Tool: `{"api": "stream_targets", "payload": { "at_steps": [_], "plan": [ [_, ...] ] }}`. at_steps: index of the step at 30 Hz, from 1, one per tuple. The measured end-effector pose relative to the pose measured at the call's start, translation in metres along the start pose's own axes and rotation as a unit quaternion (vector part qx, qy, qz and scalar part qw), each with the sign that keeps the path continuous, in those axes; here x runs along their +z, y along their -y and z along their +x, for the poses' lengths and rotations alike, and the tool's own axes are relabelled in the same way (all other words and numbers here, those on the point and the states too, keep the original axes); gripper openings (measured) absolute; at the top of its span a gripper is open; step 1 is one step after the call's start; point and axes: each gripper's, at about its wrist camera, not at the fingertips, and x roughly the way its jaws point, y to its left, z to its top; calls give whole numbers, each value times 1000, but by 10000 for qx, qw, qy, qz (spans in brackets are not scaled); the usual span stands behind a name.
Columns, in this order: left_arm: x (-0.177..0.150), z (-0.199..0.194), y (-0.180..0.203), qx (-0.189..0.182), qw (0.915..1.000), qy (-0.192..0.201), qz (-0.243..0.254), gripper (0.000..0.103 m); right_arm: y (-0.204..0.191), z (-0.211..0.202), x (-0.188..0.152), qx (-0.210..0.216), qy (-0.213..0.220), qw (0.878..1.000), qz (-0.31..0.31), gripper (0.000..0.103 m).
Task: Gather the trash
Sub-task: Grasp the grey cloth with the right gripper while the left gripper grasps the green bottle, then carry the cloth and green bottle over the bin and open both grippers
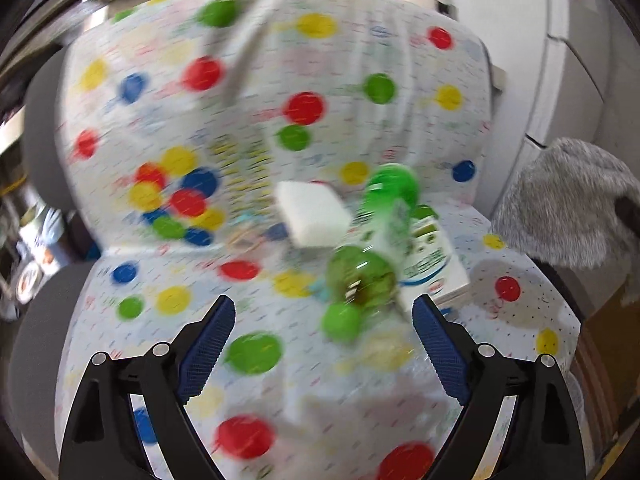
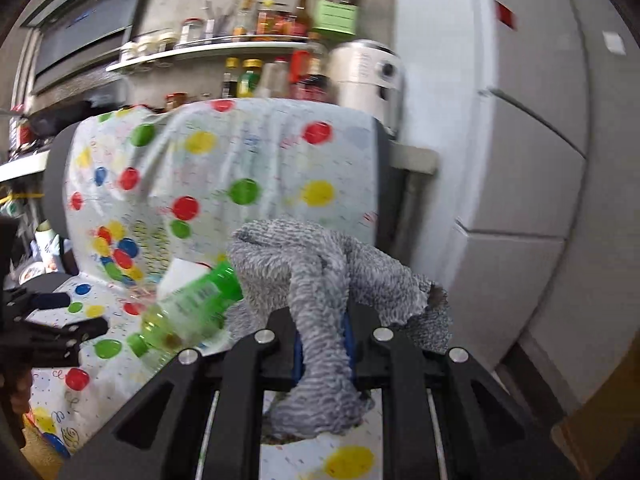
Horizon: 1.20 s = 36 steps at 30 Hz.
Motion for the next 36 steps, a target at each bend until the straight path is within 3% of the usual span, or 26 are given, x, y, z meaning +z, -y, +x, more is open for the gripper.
{"api": "stream_targets", "payload": {
  "at_steps": [7, 19, 21, 23, 27, 30, 36],
  "plan": [
    [28, 54, 34, -178, 9992, -189, 307, 90, 35, 9, -21, 98, -200, 9977, 636, 15],
    [45, 125, 45, -134, 9932, -778, 860, 87, 46, 25, -27, 152, -294, 9964, 786, 15],
    [46, 130, 49, -144, 9916, -833, 978, 68, 45, 26, -27, 163, -309, 9965, 763, 15],
    [47, 134, 49, -120, 9913, -845, 997, 65, 45, 27, -27, 184, -324, 9964, 758, 15],
    [48, 132, 43, -259, 9926, -796, 883, 62, 47, 23, -27, 203, -304, 9963, 775, 15],
    [49, 114, 39, -300, 9958, -527, 689, 61, 51, 15, -25, 239, -232, 9955, 886, 15],
    [45, 50, 22, -338, 9994, -7, 120, 60, 53, 2, -23, 279, -160, 9939, 1056, 15]
  ]
}}
